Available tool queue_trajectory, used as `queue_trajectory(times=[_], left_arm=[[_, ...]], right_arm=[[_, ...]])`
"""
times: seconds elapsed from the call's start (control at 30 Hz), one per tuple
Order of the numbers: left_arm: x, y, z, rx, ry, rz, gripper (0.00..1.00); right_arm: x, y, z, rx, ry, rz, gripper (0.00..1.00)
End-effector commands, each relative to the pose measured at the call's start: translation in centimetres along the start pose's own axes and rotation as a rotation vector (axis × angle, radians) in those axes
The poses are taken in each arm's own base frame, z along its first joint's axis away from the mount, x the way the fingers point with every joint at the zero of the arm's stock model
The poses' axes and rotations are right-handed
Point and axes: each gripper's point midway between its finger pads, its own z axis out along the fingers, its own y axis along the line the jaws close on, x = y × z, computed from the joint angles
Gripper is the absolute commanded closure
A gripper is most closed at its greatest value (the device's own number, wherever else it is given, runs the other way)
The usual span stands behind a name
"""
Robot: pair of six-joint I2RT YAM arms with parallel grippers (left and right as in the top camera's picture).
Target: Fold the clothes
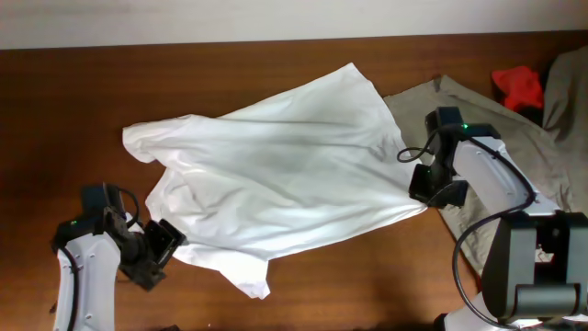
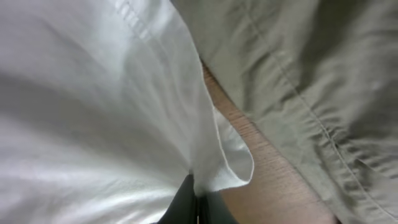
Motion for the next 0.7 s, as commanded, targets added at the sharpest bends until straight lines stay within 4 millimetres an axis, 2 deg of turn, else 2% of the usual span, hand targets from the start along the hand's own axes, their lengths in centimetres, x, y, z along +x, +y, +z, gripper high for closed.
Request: queue_trajectory(times=[0.0,0.1,0.17,0.27,0.37,0.4,0.47,0.57,0.67], left_arm=[[2.4,-1.4,0.3,0.011,0.065,0.085,0.08],[4.2,-3.0,1.2,-0.006,0.082,0.104,0.07],[5.4,-3.3,2.5,-0.017,0.093,0.117,0.07],[5.9,-2.6,4.4,-0.024,0.097,0.039,0.08],[4.7,-3.4,5.1,0.019,0.038,0.035,0.11],[4.4,-3.3,5.3,0.009,0.025,0.012,0.16],[4.5,-2.7,6.1,-0.03,0.05,-0.003,0.17],[3.3,-1.4,7.3,-0.117,0.023,-0.013,0.19],[1.9,-1.4,7.5,-0.131,-0.043,-0.003,0.32]], right_arm=[[-0.2,-0.5,-0.3,0.023,-0.015,0.012,0.96],[-0.1,-0.6,-0.3,0.024,-0.012,0.012,0.96],[-0.1,-0.6,-0.3,0.024,-0.012,0.012,0.96],[-0.1,-0.6,-0.3,0.025,-0.012,0.012,0.96],[0.0,-0.6,-0.3,0.025,-0.011,0.011,0.96],[0.0,-0.6,-0.3,0.026,-0.009,0.011,0.96],[0.1,-0.6,-0.3,0.027,-0.006,0.011,0.96],[0.2,-0.7,-0.3,0.029,-0.001,0.011,0.96],[0.3,-0.7,-0.3,0.03,0.002,0.01,0.96]])
